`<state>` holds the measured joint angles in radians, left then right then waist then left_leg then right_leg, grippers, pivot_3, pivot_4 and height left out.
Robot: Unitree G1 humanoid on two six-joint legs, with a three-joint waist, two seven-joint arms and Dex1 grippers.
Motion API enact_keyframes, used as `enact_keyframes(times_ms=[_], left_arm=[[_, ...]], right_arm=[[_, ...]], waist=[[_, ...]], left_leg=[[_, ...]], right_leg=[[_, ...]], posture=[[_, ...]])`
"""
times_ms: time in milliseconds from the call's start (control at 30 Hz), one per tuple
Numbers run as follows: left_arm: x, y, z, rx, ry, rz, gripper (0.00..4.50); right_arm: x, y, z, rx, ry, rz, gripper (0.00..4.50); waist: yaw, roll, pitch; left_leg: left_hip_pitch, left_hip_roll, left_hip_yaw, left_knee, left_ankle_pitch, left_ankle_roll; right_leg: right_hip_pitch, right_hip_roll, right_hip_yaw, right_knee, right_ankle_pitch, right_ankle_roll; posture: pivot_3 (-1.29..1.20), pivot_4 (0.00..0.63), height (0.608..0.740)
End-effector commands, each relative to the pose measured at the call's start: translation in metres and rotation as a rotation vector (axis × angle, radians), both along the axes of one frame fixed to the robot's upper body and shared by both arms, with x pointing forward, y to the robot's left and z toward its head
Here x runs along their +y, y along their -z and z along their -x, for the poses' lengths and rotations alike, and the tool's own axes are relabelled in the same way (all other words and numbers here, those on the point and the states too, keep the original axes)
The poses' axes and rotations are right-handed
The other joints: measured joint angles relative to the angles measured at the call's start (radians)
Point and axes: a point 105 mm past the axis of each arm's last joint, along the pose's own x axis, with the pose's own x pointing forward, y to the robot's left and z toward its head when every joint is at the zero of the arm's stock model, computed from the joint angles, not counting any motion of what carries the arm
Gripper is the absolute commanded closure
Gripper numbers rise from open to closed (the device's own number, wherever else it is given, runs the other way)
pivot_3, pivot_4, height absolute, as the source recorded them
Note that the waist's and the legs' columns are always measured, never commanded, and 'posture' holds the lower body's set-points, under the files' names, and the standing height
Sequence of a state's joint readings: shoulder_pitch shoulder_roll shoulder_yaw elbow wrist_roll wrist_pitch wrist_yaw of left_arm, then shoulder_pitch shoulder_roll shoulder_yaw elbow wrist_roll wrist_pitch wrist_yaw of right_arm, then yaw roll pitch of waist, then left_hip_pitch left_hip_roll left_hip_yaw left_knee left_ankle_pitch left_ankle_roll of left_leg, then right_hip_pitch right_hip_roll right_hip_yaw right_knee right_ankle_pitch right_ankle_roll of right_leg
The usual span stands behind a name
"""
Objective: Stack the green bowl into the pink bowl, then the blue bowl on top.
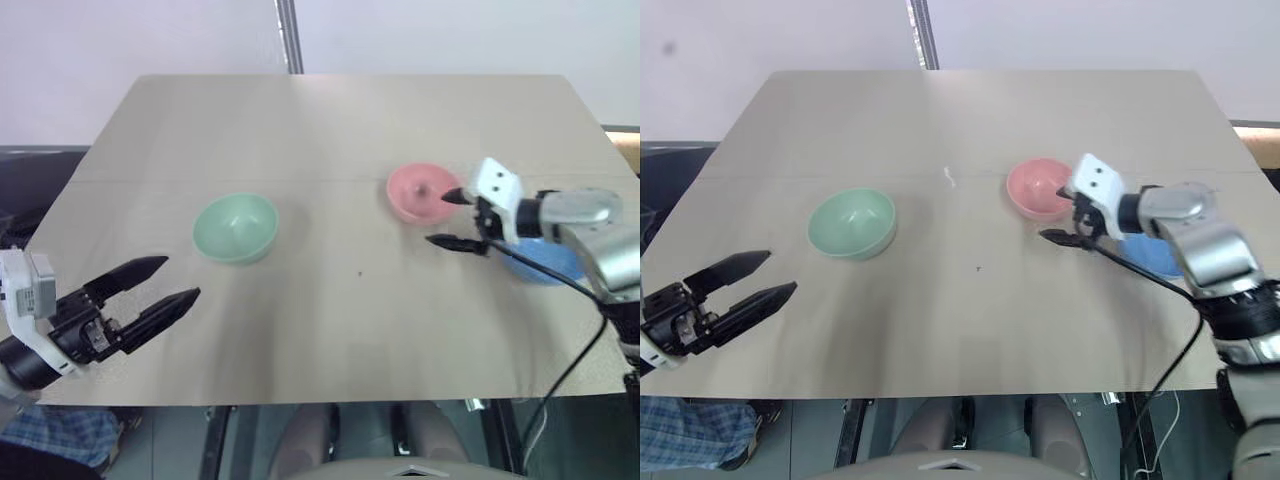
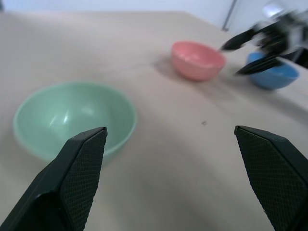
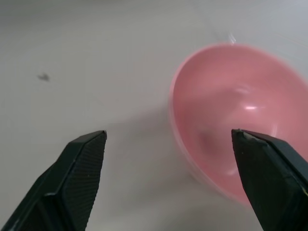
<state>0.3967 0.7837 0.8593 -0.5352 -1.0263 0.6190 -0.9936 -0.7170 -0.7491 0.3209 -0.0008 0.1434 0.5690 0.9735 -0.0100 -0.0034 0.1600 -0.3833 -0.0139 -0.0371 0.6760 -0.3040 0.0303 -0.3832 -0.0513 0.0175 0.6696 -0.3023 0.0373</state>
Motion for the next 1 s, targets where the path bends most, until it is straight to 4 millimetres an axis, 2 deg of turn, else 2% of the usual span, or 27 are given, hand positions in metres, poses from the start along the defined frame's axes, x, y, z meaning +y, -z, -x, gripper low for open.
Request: enact_keyframes(times_ms=[33, 167, 300, 400, 500, 533, 633, 667, 833, 900, 1000], left_arm=[[-0.007, -0.010, 0.008, -0.032, 0.067, -0.038, 0.02], [-0.010, -0.008, 0.012, -0.009, 0.104, -0.055, 0.02], [-0.013, -0.007, 0.012, -0.005, 0.122, -0.067, 0.02], [-0.014, -0.007, 0.012, -0.006, 0.122, -0.069, 0.00], [-0.013, -0.006, 0.012, -0.004, 0.116, -0.069, 0.00], [-0.012, -0.006, 0.012, -0.004, 0.115, -0.069, 0.00], [-0.012, -0.006, 0.012, -0.002, 0.113, -0.066, 0.00], [-0.012, -0.006, 0.012, -0.002, 0.114, -0.065, 0.00], [-0.012, -0.006, 0.011, -0.002, 0.117, -0.061, 0.00], [-0.011, -0.005, 0.011, -0.001, 0.114, -0.062, 0.00], [-0.009, -0.004, 0.010, 0.001, 0.109, -0.063, 0.00]], right_arm=[[0.011, -0.001, -0.015, -0.056, -0.006, 0.077, 0.00], [0.022, 0.008, -0.030, -0.074, 0.002, 0.196, 0.00], [0.029, 0.009, -0.042, -0.132, -0.002, 0.297, 0.00], [0.033, 0.008, -0.042, -0.157, -0.052, 0.330, 0.86], [0.034, 0.008, -0.040, -0.160, -0.084, 0.343, 2.43], [0.034, 0.008, -0.039, -0.160, -0.090, 0.345, 2.79], [0.035, 0.007, -0.035, -0.150, -0.111, 0.339, 4.31], [0.035, 0.007, -0.035, -0.148, -0.114, 0.338, 4.42], [0.031, 0.008, -0.033, -0.129, -0.111, 0.339, 4.42], [0.040, 0.001, -0.013, -0.078, -0.207, 0.256, 4.42], [0.059, -0.014, 0.049, -0.016, -0.497, 0.098, 4.42]], waist=[[-0.004, 0.000, 0.000], [-0.010, 0.000, 0.000], [-0.012, 0.000, 0.000], [-0.012, 0.000, 0.000], [-0.012, 0.000, 0.000], [-0.012, 0.000, 0.000], [-0.016, 0.000, 0.000], [-0.018, 0.000, 0.000], [-0.024, 0.000, 0.000], [-0.024, 0.000, 0.000], [-0.021, 0.000, 0.000]], left_leg=[[0.000, 0.000, 0.000, 0.000, 0.000, 0.000], [-0.004, 0.000, 0.002, 0.000, 0.000, -0.001], [-0.011, 0.000, 0.002, 0.003, 0.001, -0.002], [-0.011, 0.000, 0.001, 0.006, 0.001, -0.002], [-0.012, 0.000, 0.001, 0.007, 0.001, -0.002], [-0.012, 0.000, 0.001, 0.007, 0.001, -0.002], [-0.012, 0.000, 0.001, 0.006, 0.001, -0.002], [-0.012, 0.000, 0.001, 0.006, 0.001, -0.002], [-0.012, 0.000, 0.001, 0.007, 0.001, -0.002], [-0.012, 0.000, 0.001, 0.007, 0.001, -0.002], [-0.015, 0.000, -0.002, 0.007, 0.001, -0.002]], right_leg=[[-0.001, 0.000, 0.000, 0.000, 0.000, 0.000], [-0.007, 0.001, 0.002, 0.002, 0.000, 0.000], [-0.015, 0.001, 0.002, 0.008, 0.000, 0.000], [-0.015, 0.001, 0.002, 0.010, 0.000, 0.000], [-0.015, 0.001, 0.002, 0.010, 0.000, 0.000], [-0.015, 0.001, 0.002, 0.010, 0.000, 0.000], [-0.015, 0.001, 0.002, 0.010, 0.000, 0.000], [-0.015, 0.001, 0.001, 0.010, 0.000, 0.000], [-0.015, 0.001, 0.001, 0.010, 0.000, 0.000], [-0.015, 0.001, 0.001, 0.010, 0.000, 0.000], [-0.015, 0.001, 0.000, 0.008, 0.000, 0.000]], posture=[[0.00, 0.150, 0.740], [0.00, 0.150, 0.740], [0.00, 0.150, 0.740], [0.00, 0.150, 0.740], [0.00, 0.150, 0.740], [0.00, 0.150, 0.740], [0.00, 0.150, 0.740], [0.00, 0.150, 0.740], [0.00, 0.150, 0.740], [0.00, 0.150, 0.740], [0.00, 0.150, 0.740]])
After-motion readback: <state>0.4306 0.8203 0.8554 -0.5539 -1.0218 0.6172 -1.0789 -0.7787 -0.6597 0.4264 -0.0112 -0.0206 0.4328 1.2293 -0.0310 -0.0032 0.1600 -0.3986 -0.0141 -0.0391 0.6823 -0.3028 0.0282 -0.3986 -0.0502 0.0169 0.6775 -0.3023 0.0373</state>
